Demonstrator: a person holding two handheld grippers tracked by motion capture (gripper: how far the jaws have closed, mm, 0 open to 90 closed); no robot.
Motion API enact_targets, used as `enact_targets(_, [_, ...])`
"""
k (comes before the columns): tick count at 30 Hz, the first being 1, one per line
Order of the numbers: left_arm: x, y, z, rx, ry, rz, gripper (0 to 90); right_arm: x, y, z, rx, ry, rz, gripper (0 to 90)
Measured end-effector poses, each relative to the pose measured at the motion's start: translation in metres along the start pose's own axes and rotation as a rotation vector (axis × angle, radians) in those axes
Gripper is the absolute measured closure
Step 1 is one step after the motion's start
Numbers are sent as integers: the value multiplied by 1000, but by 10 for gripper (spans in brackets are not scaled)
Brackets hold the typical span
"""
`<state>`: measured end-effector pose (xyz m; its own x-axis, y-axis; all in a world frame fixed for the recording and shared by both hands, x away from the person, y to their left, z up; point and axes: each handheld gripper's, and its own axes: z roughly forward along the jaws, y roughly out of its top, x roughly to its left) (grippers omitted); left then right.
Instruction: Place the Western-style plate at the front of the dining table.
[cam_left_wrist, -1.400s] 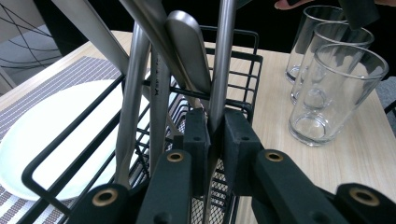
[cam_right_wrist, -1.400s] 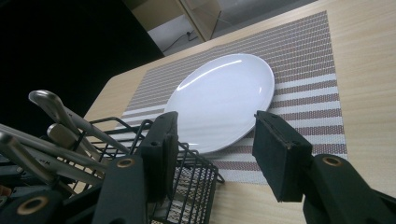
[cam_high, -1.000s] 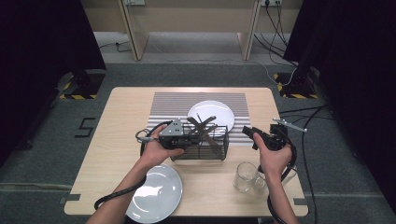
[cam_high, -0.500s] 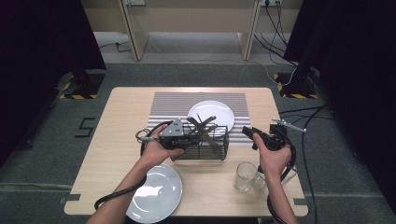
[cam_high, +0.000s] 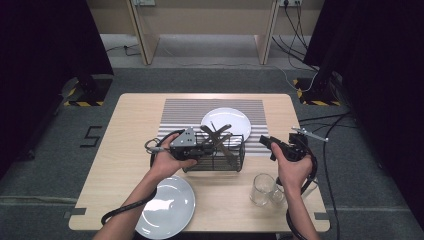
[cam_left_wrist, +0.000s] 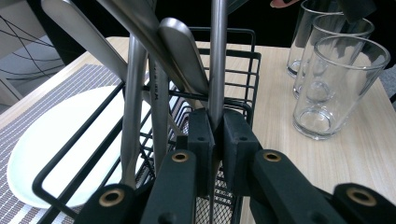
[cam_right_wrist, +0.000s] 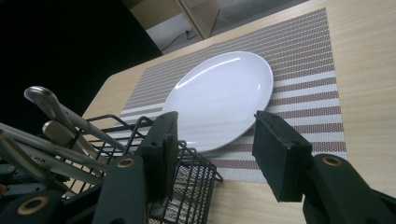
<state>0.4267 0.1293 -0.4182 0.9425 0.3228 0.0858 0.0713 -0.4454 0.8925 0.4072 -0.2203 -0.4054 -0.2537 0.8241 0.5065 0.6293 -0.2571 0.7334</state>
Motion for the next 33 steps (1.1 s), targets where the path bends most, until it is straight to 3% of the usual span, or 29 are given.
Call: enact_targets(33, [0, 2, -10, -57, 17, 11, 829, 1, -1, 1, 4, 0, 6, 505])
